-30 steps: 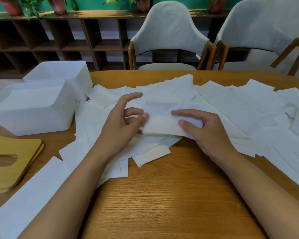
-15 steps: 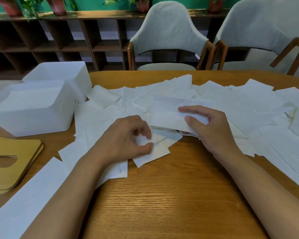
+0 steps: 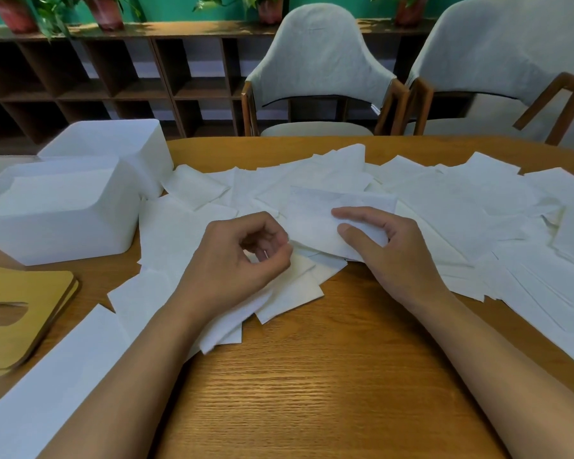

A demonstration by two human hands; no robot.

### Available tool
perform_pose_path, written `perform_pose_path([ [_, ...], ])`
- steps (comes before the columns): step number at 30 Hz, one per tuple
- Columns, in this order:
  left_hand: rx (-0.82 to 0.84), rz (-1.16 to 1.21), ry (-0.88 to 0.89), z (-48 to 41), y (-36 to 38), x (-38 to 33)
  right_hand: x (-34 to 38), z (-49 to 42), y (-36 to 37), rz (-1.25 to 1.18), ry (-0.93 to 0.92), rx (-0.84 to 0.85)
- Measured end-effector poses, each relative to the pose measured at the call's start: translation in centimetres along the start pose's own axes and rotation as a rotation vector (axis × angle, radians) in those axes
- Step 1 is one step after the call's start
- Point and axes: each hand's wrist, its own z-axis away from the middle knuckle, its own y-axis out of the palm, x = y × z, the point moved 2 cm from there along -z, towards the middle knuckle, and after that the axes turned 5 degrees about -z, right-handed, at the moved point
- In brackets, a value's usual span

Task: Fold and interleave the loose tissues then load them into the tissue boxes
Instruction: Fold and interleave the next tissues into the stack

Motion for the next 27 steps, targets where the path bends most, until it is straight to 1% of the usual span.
perform_pose_path([
  [3, -0.064, 0.052, 0.014, 0.1, 0.5, -0.2, 0.0, 0.1, 0.2, -0.004, 0.008, -0.019],
  [8, -0.212, 0.089, 0.004, 0.2, 0.6, -0.4, 0.1, 0.2, 0.2, 0.035, -0.006, -0.122],
  [9, -0.238, 0.095, 0.002, 0.2, 0.6, -0.5, 0.3, 0.2, 0.2, 0.029, -0.009, -0.116],
  [11, -0.274, 0.142, -0.023, 0.2, 0.5, -0.6, 0.6, 0.5, 0.3, -0.003, -0.023, -0.036],
  [14, -0.258, 0.231, -0.067, 0.1, 0.8, -0.9, 1.3, 1.3, 1.1, 0.003, -0.057, 0.123],
  [16, -0.21, 0.255, -0.065, 0.1, 1.1, -1.2, 1.5, 1.6, 1.6, 0.039, -0.064, 0.158],
  [19, -0.157, 0.273, -0.023, 0.1, 1.3, -1.2, 1.1, 1.2, 1.6, 0.014, -0.038, 0.077],
  [20, -0.157, 0.25, 0.009, 0.0, 1.2, -1.1, 0.9, 1.0, 1.4, -0.014, -0.011, 0.038],
  [22, -0.212, 0.125, 0.063, -0.1, 0.8, -0.8, 0.6, 0.6, 1.1, -0.105, 0.045, 0.007],
  [23, -0.262, 0.063, 0.046, -0.3, 0.5, -0.4, 0.6, 0.5, 0.9, -0.164, 0.067, 0.013],
  [25, -0.349, 0.015, -0.087, -0.5, -0.2, 0.7, 0.6, 0.4, 0.5, -0.232, 0.099, 0.016],
  [27, -0.362, 0.092, -0.253, -0.7, -0.7, 1.4, 0.6, 0.2, 0.1, -0.261, 0.13, 0.001],
])
